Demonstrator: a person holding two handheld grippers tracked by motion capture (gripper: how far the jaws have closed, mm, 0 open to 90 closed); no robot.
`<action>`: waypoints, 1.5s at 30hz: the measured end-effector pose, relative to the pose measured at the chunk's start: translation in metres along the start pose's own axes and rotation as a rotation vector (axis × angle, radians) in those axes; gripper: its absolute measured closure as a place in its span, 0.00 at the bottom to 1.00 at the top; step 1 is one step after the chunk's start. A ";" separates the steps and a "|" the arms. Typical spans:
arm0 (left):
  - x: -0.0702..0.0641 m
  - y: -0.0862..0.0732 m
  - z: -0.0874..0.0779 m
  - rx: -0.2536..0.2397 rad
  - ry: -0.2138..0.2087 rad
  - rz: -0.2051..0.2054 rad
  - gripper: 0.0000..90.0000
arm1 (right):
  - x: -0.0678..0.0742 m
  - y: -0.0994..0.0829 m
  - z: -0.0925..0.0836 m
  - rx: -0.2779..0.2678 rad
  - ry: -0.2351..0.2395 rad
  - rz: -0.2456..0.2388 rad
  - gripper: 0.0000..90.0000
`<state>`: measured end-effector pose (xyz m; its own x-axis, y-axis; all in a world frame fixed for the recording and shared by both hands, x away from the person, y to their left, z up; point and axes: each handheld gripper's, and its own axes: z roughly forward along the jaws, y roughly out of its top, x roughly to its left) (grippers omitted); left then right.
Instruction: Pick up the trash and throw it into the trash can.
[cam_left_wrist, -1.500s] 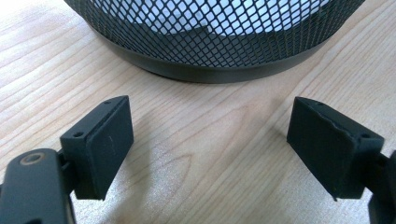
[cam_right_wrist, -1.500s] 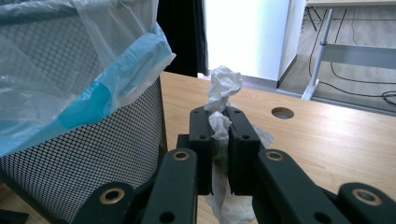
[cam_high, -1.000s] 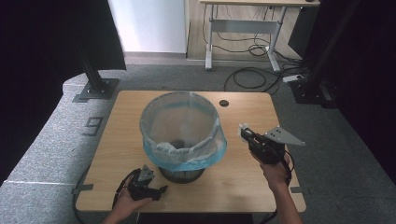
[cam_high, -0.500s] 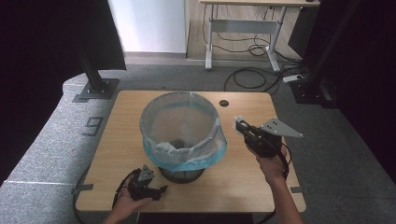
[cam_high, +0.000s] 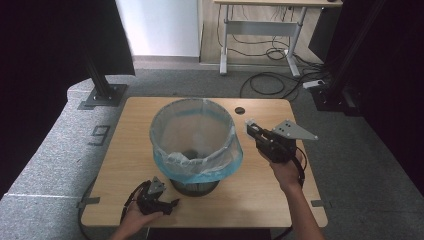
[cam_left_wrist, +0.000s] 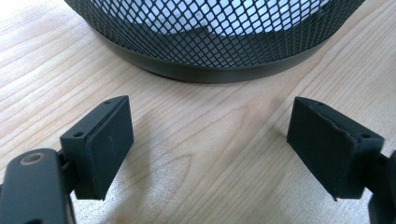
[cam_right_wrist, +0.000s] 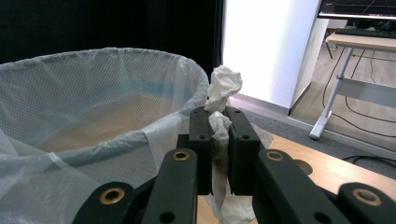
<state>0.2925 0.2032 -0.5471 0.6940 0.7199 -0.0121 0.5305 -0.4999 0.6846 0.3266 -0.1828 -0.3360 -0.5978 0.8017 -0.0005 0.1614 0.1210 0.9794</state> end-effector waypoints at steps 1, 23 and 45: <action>0.000 0.000 0.000 0.000 0.000 0.000 0.16 | 0.000 0.001 0.000 0.000 0.000 -0.001 0.91; 0.000 0.000 0.000 0.002 -0.001 0.003 0.16 | 0.029 0.027 0.033 0.005 0.071 -0.057 0.91; 0.000 0.000 0.000 0.002 -0.001 0.003 0.16 | 0.052 0.039 0.061 0.022 0.126 -0.083 0.91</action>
<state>0.2926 0.2033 -0.5470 0.6961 0.7179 -0.0107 0.5293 -0.5031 0.6831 0.3497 -0.1010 -0.3104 -0.7031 0.7089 -0.0548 0.1237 0.1979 0.9724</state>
